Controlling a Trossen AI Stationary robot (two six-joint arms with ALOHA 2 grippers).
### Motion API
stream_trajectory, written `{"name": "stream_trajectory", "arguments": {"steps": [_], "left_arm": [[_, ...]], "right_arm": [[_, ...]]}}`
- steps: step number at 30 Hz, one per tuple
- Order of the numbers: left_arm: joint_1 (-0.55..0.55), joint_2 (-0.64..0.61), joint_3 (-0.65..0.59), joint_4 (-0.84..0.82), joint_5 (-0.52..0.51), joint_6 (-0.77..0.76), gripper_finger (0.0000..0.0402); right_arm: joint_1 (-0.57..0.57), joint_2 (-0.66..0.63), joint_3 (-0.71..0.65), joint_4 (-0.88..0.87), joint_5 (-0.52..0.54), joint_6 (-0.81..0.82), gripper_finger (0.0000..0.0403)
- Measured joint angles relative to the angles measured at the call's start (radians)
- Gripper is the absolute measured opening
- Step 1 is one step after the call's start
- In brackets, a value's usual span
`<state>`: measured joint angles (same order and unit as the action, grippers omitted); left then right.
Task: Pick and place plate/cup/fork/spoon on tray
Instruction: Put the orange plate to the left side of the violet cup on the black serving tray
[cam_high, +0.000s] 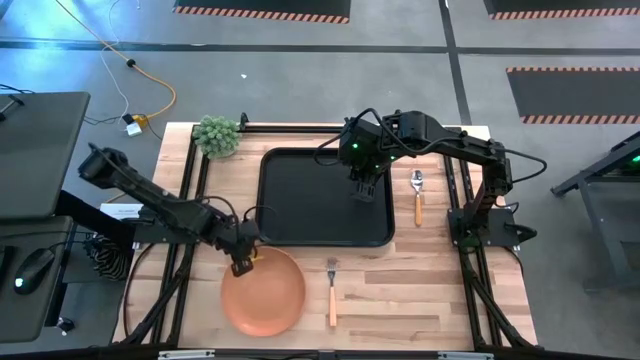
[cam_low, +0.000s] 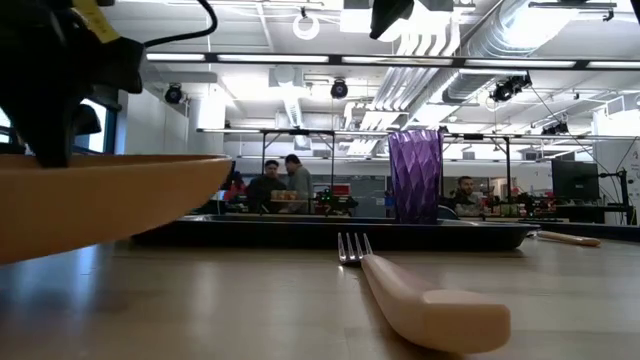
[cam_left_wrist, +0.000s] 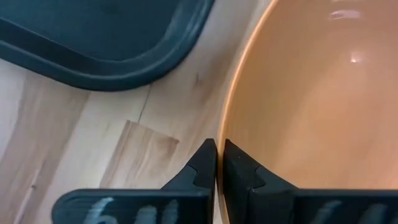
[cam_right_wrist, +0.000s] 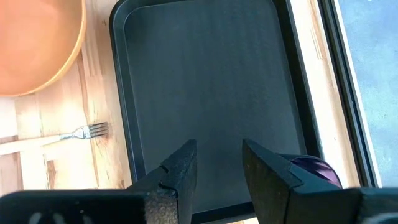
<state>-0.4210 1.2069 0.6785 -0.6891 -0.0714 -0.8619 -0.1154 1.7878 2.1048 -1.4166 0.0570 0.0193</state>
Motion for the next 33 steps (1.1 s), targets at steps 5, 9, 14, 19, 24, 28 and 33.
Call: {"name": "stream_trajectory", "arguments": {"steps": [5,9,14,19,24,28,33], "left_arm": [[0.076,-0.025,0.001,0.01,0.0,-0.002,0.0003],[0.152,-0.048,0.001,0.045,-0.001,-0.02,0.0003],[0.267,-0.075,0.002,0.103,0.006,0.027,0.0003],[0.395,-0.062,0.05,0.127,0.013,0.137,0.0003],[0.505,-0.026,0.149,0.106,0.028,0.256,0.0003],[0.591,0.012,0.223,0.062,0.027,0.334,0.0003],[0.678,0.082,0.308,0.022,0.045,0.402,0.0003]], "right_arm": [[0.0,0.0,0.0,0.0,0.0,0.0,0.0119],[0.0,0.0,0.0,0.0,0.0,0.0,0.0119],[0.0,0.0,0.0,0.0,0.0,0.0,0.0119],[0.0,0.0,0.0,0.015,0.0,0.001,0.0119],[0.0,0.0,0.0,0.025,0.0,0.0,0.0119],[-0.001,0.0,0.0,0.038,0.004,0.004,0.0119],[-0.001,0.0,0.0,0.048,0.084,0.01,0.0119]]}}
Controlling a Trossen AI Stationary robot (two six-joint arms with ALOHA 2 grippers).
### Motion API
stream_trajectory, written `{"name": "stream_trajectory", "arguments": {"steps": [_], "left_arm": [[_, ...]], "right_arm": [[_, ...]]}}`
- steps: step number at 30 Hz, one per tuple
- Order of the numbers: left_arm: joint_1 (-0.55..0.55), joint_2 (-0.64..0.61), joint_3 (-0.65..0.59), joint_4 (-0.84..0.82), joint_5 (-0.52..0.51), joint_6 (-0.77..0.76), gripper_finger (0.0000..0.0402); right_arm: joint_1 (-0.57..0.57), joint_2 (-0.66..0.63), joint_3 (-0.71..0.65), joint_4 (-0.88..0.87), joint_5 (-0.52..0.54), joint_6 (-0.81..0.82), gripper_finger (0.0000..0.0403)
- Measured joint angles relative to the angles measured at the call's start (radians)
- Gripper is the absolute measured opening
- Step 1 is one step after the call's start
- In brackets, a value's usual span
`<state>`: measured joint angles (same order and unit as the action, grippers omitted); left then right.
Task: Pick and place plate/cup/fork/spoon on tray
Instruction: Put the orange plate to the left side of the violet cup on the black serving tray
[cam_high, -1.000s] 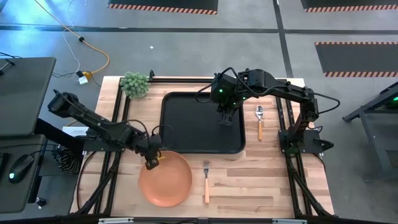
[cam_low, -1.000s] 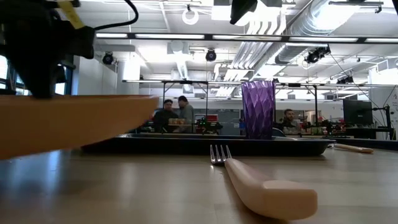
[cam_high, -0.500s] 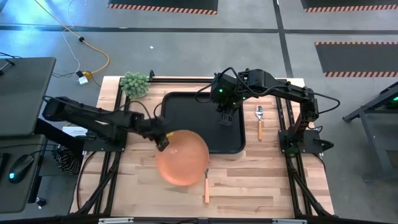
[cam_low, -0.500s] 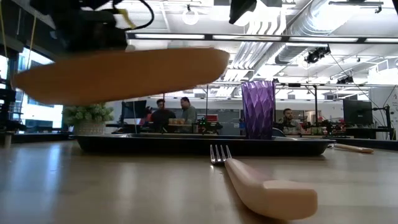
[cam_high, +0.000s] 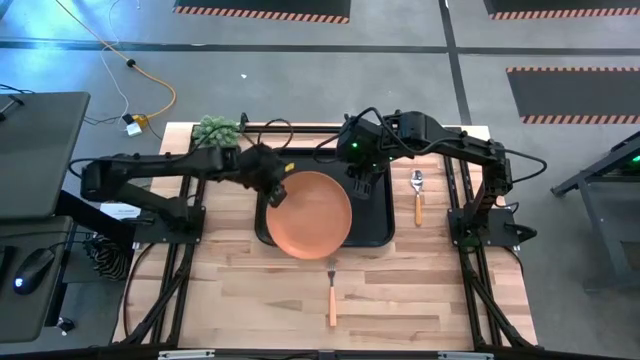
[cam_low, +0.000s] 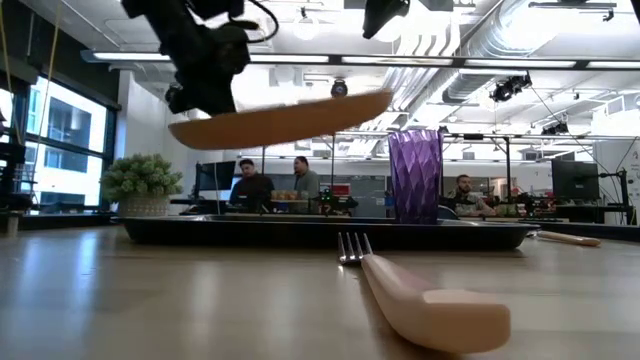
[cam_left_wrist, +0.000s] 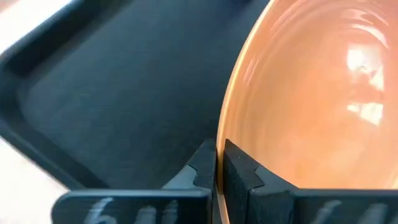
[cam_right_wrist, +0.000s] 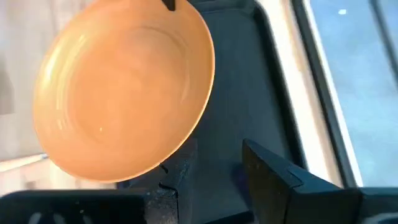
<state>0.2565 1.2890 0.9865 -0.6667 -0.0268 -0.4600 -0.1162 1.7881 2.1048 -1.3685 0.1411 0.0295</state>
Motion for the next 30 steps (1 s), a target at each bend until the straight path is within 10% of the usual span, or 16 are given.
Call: {"name": "stream_trajectory", "arguments": {"steps": [30], "left_arm": [[0.245,0.506,0.368,-0.155,0.105,0.271,0.0003]], "right_arm": [[-0.015,0.0,0.002,-0.023,0.088,0.042,0.0119]]}}
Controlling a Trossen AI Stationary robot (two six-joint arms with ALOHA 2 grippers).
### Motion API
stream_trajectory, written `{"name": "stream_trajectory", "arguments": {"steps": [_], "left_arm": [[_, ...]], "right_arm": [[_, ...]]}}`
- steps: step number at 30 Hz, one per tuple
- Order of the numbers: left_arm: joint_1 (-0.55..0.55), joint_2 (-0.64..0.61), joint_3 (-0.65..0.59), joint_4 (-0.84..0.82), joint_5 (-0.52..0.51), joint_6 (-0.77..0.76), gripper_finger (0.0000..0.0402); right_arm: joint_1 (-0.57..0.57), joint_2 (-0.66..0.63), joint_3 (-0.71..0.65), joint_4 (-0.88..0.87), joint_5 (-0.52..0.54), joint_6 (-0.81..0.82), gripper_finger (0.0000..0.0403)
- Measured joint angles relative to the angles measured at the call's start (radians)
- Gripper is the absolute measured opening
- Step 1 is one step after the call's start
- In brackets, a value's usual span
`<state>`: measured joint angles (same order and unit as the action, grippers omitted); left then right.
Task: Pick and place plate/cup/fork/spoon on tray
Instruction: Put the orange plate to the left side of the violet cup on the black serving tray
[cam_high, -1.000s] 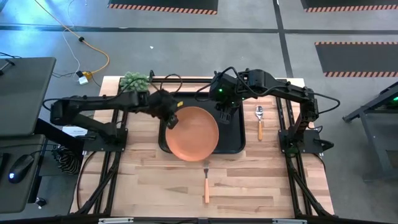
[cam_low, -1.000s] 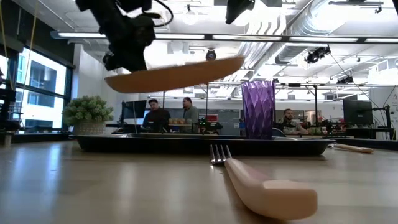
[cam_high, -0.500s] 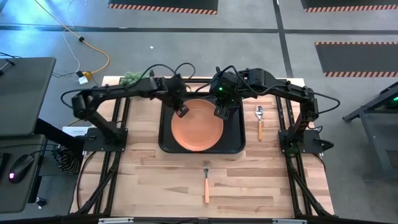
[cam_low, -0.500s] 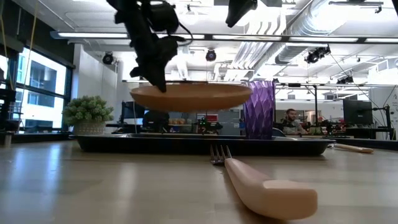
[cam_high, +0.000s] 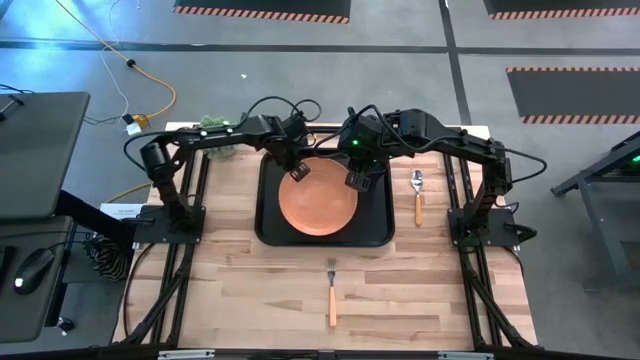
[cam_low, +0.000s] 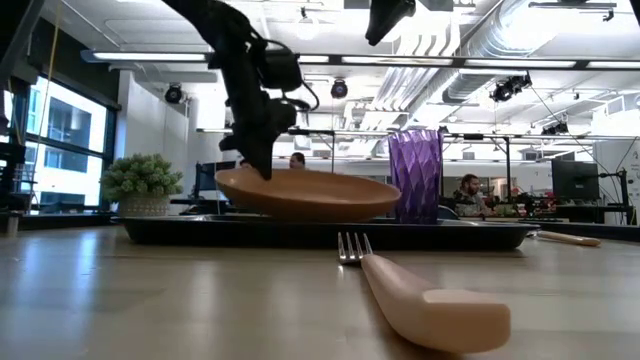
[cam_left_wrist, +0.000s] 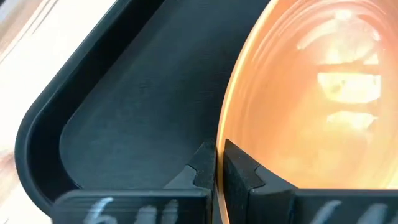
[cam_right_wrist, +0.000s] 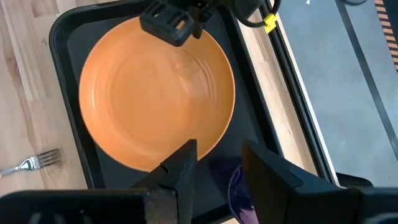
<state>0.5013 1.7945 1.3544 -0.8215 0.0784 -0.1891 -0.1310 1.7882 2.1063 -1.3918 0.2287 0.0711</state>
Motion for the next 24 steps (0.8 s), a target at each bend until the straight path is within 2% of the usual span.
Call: {"name": "stream_trajectory", "arguments": {"steps": [10,24], "left_arm": [[0.019,0.068,0.0,0.023,0.023,0.019,0.0003],[0.043,0.069,0.0,0.064,0.063,0.028,0.0005]], "right_arm": [[0.0,0.0,0.0,-0.006,0.0,0.0,0.0119],[0.0,0.0,0.0,-0.007,0.0,0.0,0.0119]]}}
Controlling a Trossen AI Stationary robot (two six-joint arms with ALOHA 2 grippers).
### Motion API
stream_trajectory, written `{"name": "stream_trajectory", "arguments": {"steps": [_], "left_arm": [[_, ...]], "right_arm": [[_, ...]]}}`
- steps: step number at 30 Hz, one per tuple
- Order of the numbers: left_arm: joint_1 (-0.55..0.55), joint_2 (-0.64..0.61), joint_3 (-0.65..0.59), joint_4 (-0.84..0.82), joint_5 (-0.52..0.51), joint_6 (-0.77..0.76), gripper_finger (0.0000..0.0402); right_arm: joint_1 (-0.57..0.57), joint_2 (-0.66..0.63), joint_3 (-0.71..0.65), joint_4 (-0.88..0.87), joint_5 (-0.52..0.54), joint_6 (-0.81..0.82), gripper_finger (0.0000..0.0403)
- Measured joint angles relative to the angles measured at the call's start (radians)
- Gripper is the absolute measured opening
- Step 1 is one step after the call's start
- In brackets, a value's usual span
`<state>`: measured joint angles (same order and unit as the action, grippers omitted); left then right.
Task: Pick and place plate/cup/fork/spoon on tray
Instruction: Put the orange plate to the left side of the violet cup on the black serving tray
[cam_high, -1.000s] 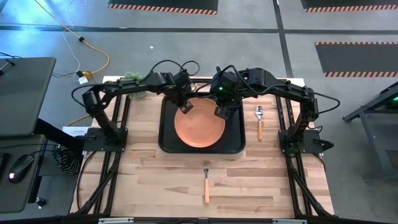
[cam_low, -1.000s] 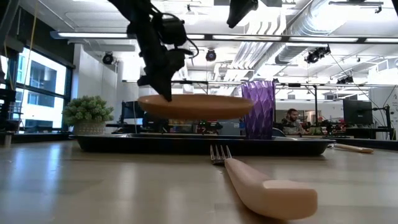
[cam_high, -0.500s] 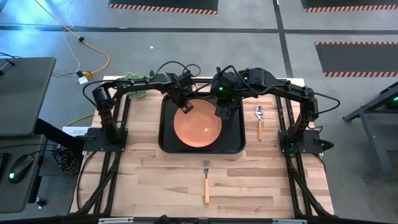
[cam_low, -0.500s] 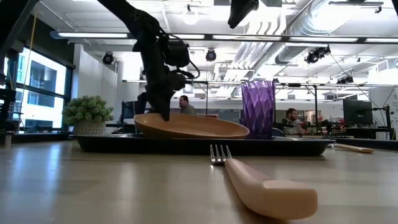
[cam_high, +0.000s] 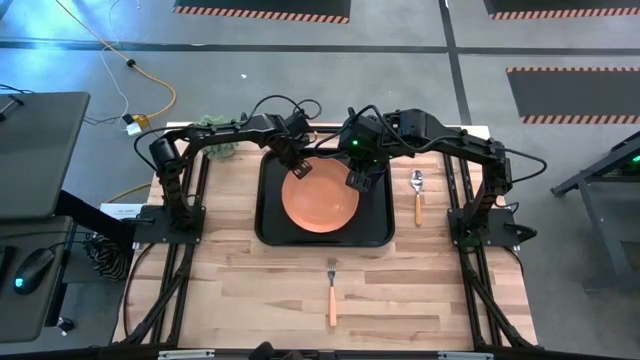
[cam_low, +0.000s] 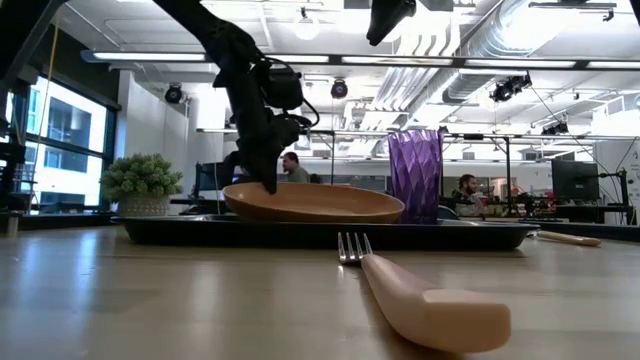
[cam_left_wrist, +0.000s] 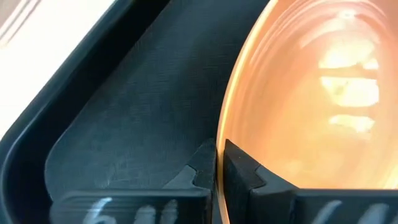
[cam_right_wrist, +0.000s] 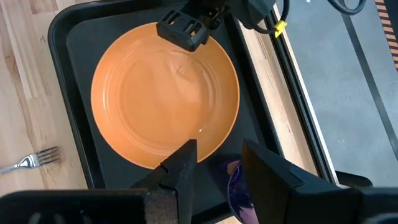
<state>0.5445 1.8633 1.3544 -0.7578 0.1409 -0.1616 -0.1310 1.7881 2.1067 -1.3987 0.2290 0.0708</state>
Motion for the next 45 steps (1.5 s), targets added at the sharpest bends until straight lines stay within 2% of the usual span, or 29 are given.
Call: {"name": "stream_trajectory", "arguments": {"steps": [15,25,39,45], "left_arm": [[0.005,0.01,0.0,0.008,-0.012,0.009,0.0008],[0.005,0.071,0.0,0.023,-0.003,0.008,0.001],[0.005,0.072,0.0,0.029,-0.001,0.016,0.0011],[0.005,0.072,0.0,0.029,-0.005,0.034,0.004]], "right_arm": [[0.0,0.0,0.0,0.0,0.0,0.0,0.0119],[0.0,0.0,0.001,-0.003,0.0,0.0,0.0119],[0.0,0.0,0.001,-0.007,0.0,0.0,0.0119],[0.0,0.0,0.001,-0.007,0.0,0.0,0.0119]]}}
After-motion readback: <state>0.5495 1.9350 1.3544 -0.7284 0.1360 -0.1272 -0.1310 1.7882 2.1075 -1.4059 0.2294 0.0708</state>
